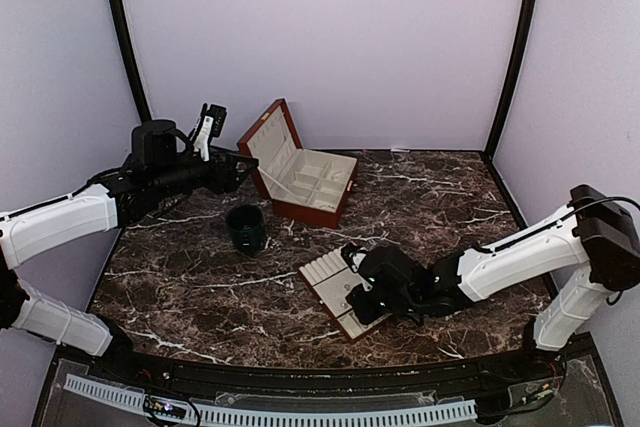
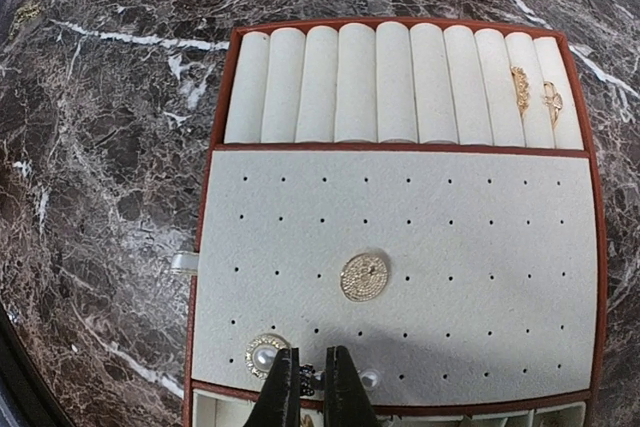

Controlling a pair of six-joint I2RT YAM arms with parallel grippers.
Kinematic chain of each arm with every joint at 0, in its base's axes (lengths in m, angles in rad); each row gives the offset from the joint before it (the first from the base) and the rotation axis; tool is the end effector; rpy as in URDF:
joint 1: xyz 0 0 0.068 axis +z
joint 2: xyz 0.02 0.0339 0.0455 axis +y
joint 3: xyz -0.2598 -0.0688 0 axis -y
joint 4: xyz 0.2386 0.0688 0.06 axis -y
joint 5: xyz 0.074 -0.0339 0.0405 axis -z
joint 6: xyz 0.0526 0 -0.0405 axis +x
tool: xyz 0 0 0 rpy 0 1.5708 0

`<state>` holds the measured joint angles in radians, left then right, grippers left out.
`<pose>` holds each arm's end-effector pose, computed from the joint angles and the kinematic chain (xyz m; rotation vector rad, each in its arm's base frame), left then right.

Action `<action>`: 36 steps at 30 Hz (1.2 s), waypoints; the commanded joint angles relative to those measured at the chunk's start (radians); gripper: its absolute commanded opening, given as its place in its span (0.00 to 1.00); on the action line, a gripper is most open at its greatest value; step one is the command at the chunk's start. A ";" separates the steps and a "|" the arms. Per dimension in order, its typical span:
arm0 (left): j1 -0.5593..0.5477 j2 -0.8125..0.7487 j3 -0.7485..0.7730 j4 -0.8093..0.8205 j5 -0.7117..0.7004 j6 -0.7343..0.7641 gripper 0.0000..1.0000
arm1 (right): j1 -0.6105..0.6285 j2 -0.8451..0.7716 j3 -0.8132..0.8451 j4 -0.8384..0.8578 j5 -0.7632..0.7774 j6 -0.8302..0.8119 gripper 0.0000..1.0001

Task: Organize the mixed jewelry
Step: Insert the earring into the earring holder.

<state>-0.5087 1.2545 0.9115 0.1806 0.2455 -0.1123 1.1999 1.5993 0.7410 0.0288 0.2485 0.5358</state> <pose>0.2623 -0.1609 0.3165 0.5291 1.6946 -0.6657 0.1256 0.2872 0.1397 -0.6807 2.3361 0.5243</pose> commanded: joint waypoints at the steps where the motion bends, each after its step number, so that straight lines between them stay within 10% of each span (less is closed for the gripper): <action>1: 0.002 -0.024 -0.016 -0.001 0.003 0.008 0.63 | 0.019 0.026 -0.024 -0.007 0.044 0.012 0.00; 21: 0.002 -0.022 -0.020 0.005 0.013 0.000 0.63 | 0.027 0.003 -0.050 0.009 0.095 0.031 0.00; 36: 0.002 -0.024 -0.020 0.003 0.019 0.001 0.63 | 0.025 -0.111 -0.055 -0.008 0.085 0.050 0.33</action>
<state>-0.5087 1.2545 0.9020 0.1810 0.2501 -0.1123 1.2198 1.5314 0.6842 0.0254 0.3164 0.5823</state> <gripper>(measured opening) 0.627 0.314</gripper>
